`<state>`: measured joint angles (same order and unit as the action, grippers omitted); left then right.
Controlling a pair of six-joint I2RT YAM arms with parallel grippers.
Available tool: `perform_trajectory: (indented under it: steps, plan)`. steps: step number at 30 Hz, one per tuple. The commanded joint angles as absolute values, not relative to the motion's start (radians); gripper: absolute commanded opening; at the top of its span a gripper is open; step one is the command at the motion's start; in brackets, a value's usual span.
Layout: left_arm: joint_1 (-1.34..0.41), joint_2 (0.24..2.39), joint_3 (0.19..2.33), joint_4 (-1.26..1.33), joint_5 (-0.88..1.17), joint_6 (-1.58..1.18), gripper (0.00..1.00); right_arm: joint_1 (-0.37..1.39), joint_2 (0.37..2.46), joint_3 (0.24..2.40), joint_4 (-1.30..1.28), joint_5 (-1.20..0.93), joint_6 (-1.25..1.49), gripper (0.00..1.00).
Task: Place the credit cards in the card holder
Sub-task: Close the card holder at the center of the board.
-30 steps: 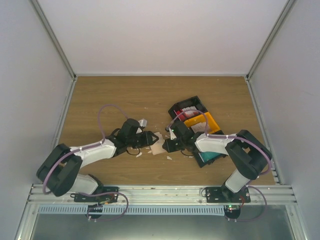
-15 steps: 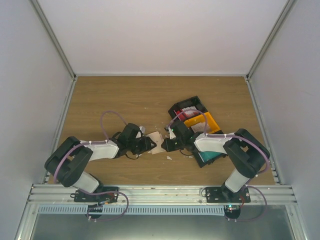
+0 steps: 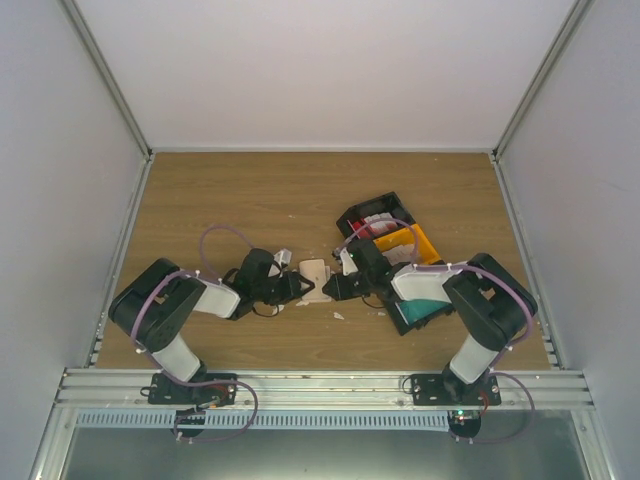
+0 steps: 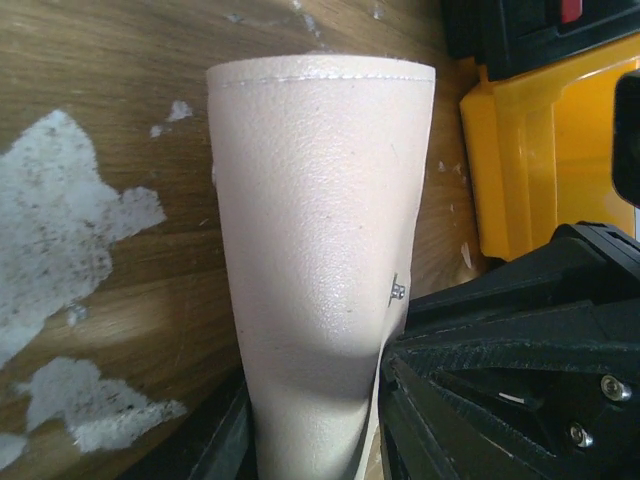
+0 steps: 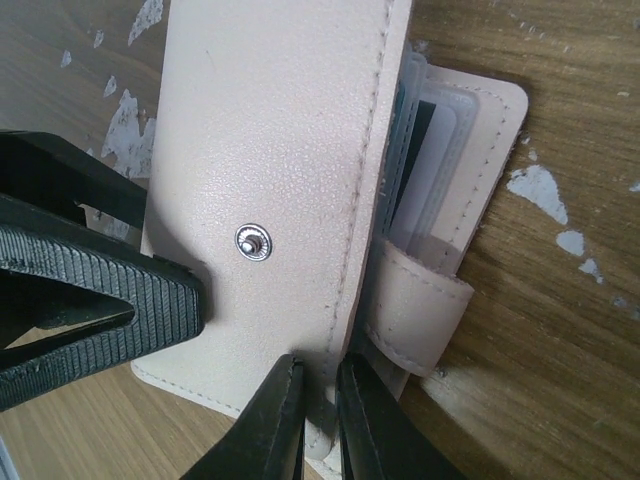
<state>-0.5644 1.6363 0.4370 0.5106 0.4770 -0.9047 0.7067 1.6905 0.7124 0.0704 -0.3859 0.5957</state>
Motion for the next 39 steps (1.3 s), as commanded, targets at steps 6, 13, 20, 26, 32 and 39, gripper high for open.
perform_trajectory:
  steps: [6, 13, 20, 26, 32, 39]
  plan:
    - [-0.589, 1.722, 0.444, 0.572, 0.603, -0.861, 0.3, 0.686, 1.771, 0.657, 0.073, -0.433, 0.552, 0.11]
    - [-0.571, 1.684, 0.461, 0.538, 0.641, -0.826, 0.0, 0.678, 1.624, 0.637, 0.078, -0.388, 0.558, 0.22]
    - [-0.553, 1.474, 0.503, 0.35, 0.73, -0.776, 0.0, 0.665, 1.328, 0.563, 0.021, -0.166, 0.53, 0.35]
    - [-0.529, 1.318, 0.577, 0.124, 0.812, -0.748, 0.0, 0.668, 1.102, 0.457, 0.099, -0.24, 0.464, 0.4]
    - [-0.51, 1.241, 0.638, 0.01, 0.858, -0.736, 0.0, 0.689, 1.023, 0.449, 0.101, -0.353, 0.37, 0.44]
    - [-0.504, 1.217, 0.643, 0.01, 0.861, -0.729, 0.0, 0.728, 1.041, 0.443, 0.127, -0.381, 0.331, 0.47]
